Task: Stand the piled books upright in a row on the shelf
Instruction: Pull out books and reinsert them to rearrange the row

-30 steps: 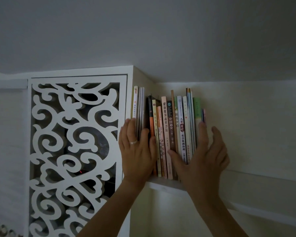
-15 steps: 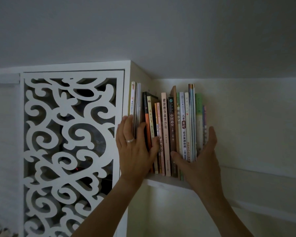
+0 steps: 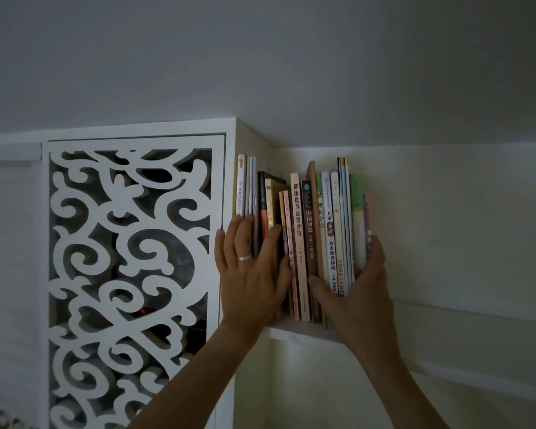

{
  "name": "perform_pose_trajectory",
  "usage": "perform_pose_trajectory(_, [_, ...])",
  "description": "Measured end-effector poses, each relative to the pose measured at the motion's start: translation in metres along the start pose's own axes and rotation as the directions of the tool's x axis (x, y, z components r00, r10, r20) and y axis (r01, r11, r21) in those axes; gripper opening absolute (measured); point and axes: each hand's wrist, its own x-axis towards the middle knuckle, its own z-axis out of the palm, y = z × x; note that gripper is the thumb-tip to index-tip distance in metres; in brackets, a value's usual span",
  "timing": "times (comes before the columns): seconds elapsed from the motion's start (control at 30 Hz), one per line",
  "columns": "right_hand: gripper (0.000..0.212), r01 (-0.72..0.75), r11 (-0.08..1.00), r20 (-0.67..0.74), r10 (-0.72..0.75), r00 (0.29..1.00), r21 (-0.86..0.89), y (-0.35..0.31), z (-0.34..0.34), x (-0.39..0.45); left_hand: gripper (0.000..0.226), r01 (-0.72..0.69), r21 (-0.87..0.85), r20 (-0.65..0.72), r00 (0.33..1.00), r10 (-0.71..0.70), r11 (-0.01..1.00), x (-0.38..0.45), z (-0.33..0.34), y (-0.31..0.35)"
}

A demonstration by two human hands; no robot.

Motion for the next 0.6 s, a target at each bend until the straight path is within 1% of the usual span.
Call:
perform_pose_trajectory(0.1, [0.122,0.0,1.0,-0.007,0.0,1.0,-0.018,0.0,0.0,0.0,0.058,0.01,-0.027,0.011,1.0,-0.009,1.0,0.0,-0.002,0.003])
perform_pose_trajectory(0.23, [0.123,-0.007,0.999,-0.003,0.007,1.0,-0.038,0.0,0.001,-0.001,0.054,0.076,-0.093,0.013,0.997,-0.075,0.993,0.019,-0.01,0.013])
perform_pose_trajectory(0.37, [0.122,-0.009,0.999,0.0,0.009,1.0,-0.043,-0.001,0.0,-0.001,0.055,0.027,-0.057,0.057,0.998,-0.024,0.998,0.06,-0.012,0.018])
perform_pose_trajectory(0.43, [0.122,-0.009,0.999,-0.004,0.009,1.0,-0.048,0.0,0.0,-0.002,0.048,0.014,-0.046,0.068,0.998,-0.011,0.999,0.071,-0.011,0.019])
perform_pose_trajectory(0.5, [0.122,-0.011,0.999,-0.006,0.011,1.0,-0.044,0.0,0.0,-0.002,0.035,0.013,-0.064,0.047,0.999,-0.01,0.998,0.072,-0.009,0.021])
perform_pose_trajectory(0.6, [0.122,-0.011,0.999,-0.012,0.011,1.0,-0.044,0.0,0.001,-0.002,0.031,0.046,-0.085,0.05,0.998,-0.041,0.995,0.068,-0.007,0.023])
